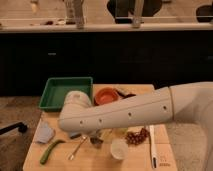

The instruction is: Place towel in purple bowl

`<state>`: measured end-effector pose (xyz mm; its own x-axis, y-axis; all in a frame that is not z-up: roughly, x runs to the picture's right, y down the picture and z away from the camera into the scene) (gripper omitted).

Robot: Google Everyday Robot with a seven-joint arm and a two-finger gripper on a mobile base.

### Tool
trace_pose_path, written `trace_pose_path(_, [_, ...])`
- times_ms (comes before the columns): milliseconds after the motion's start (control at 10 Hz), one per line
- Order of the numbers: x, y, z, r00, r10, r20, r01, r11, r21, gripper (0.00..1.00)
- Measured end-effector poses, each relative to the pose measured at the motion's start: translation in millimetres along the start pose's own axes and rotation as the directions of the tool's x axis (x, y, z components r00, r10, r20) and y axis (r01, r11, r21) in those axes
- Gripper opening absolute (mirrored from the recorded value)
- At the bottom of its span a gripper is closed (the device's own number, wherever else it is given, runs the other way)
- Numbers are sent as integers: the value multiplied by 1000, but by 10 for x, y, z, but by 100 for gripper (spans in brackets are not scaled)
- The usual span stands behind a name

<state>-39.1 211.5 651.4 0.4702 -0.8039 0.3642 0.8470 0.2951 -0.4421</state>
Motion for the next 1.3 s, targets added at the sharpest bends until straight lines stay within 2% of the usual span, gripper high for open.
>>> trace_pose_path(100, [-100, -42, -12, 1000, -18, -3, 18, 1000, -1, 80])
trace_pose_path(900, [-98, -34, -1, 1000, -17, -4, 17, 1000, -2, 80])
trace_pose_path(1200, [-245, -227, -49, 995, -95, -18, 95, 995, 17, 80])
trace_pose_path(1300, [-367, -408, -108, 990, -142, -26, 142, 989, 27, 80])
